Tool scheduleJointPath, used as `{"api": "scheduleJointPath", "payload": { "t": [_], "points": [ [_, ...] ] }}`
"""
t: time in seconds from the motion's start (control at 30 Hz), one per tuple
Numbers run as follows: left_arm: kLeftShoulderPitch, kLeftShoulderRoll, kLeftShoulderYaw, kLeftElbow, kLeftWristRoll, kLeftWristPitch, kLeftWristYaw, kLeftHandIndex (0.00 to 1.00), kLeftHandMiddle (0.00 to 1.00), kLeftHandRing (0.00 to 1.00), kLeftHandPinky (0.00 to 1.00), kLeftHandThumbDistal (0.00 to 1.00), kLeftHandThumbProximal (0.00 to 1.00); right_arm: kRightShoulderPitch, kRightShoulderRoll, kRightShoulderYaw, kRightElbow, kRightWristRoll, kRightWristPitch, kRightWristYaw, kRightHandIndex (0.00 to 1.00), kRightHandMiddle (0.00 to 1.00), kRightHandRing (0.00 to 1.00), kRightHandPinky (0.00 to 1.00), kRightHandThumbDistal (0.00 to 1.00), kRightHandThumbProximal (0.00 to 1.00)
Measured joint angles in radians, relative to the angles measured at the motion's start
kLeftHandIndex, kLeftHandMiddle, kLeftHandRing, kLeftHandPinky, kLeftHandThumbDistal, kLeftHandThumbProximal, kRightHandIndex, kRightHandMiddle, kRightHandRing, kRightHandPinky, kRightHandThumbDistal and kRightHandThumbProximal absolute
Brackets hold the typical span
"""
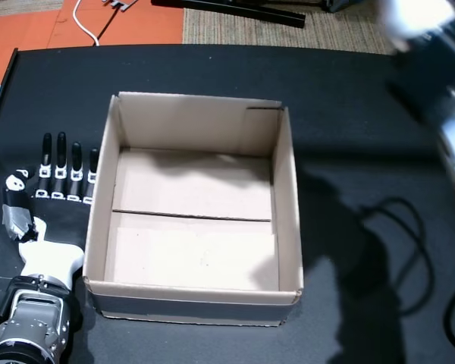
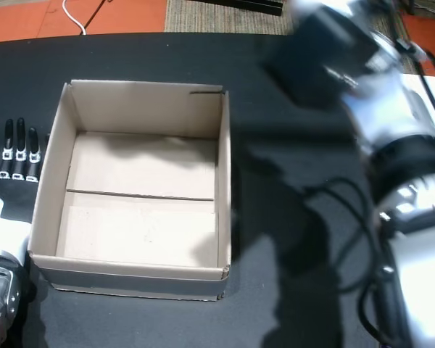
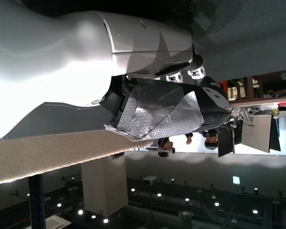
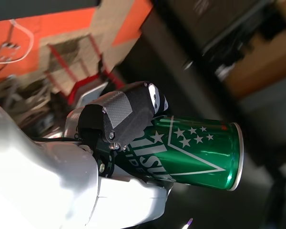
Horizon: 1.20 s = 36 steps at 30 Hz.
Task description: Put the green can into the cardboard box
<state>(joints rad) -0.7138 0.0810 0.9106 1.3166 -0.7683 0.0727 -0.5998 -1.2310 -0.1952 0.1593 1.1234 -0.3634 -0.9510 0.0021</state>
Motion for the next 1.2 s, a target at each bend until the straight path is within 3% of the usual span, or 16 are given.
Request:
{"api": "scheduleJointPath", "payload": {
  "t": [0.17, 0.27, 0.37, 0.6, 0.67, 0.7, 0.8, 0.93, 1.1, 1.2],
  "points": [
    [-0.003, -0.010, -0.004, -0.001, 0.001, -0.009, 0.006, 0.48, 0.46, 0.56, 0.69, 0.01, 0.84, -0.032, 0.053, 0.067, 0.023, -0.034, 0.058, 0.077, 0.00, 0.00, 0.06, 0.34, 0.21, 0.00],
    [-0.005, -0.013, -0.003, -0.002, 0.000, -0.011, 0.005, 0.46, 0.43, 0.53, 0.66, 0.04, 0.80, -0.030, 0.056, 0.085, 0.039, -0.039, 0.072, 0.125, 0.00, 0.00, 0.04, 0.35, 0.19, 0.00],
    [-0.005, -0.013, 0.003, -0.002, -0.002, -0.011, 0.003, 0.46, 0.45, 0.55, 0.68, 0.02, 0.79, -0.022, 0.049, 0.098, 0.054, -0.044, 0.067, 0.135, 0.00, 0.01, 0.08, 0.33, 0.24, 0.00],
    [-0.001, -0.018, 0.003, -0.002, -0.002, -0.025, 0.003, 0.44, 0.44, 0.57, 0.70, 0.02, 0.78, -0.014, 0.010, 0.113, 0.097, -0.058, 0.109, 0.165, 0.02, 0.04, 0.14, 0.39, 0.10, 0.00],
    [0.001, -0.019, 0.002, -0.003, -0.002, -0.030, 0.002, 0.43, 0.43, 0.56, 0.68, 0.00, 0.79, -0.014, 0.006, 0.131, 0.107, -0.073, 0.146, 0.190, 0.13, 0.14, 0.23, 0.39, 0.04, 0.00],
    [0.002, -0.019, 0.001, -0.004, -0.001, -0.037, 0.002, 0.44, 0.45, 0.57, 0.69, 0.00, 0.80, -0.015, 0.003, 0.145, 0.108, -0.084, 0.175, 0.216, 0.17, 0.15, 0.24, 0.38, 0.05, 0.00],
    [0.003, -0.018, 0.001, -0.004, -0.001, -0.039, -0.008, 0.45, 0.45, 0.56, 0.69, 0.01, 0.79, -0.034, -0.008, 0.202, 0.114, -0.128, 0.311, 0.382, 0.11, 0.12, 0.22, 0.38, 0.10, 0.00],
    [0.002, -0.020, 0.003, -0.005, -0.003, -0.037, -0.012, 0.46, 0.45, 0.57, 0.69, 0.03, 0.76, -0.062, -0.015, 0.268, 0.126, -0.190, 0.512, 0.621, 0.10, 0.15, 0.26, 0.36, 0.15, 0.00],
    [0.002, -0.023, 0.001, -0.005, -0.004, -0.039, -0.009, 0.44, 0.46, 0.58, 0.68, 0.00, 0.78, -0.067, -0.009, 0.268, 0.142, -0.188, 0.603, 0.744, 0.09, 0.13, 0.24, 0.38, 0.24, 0.00],
    [0.004, -0.025, 0.001, -0.006, -0.003, -0.046, -0.009, 0.45, 0.47, 0.59, 0.70, 0.00, 0.81, -0.062, 0.004, 0.265, 0.150, -0.187, 0.626, 0.746, 0.06, 0.12, 0.25, 0.38, 0.24, 0.00]
  ]
}}
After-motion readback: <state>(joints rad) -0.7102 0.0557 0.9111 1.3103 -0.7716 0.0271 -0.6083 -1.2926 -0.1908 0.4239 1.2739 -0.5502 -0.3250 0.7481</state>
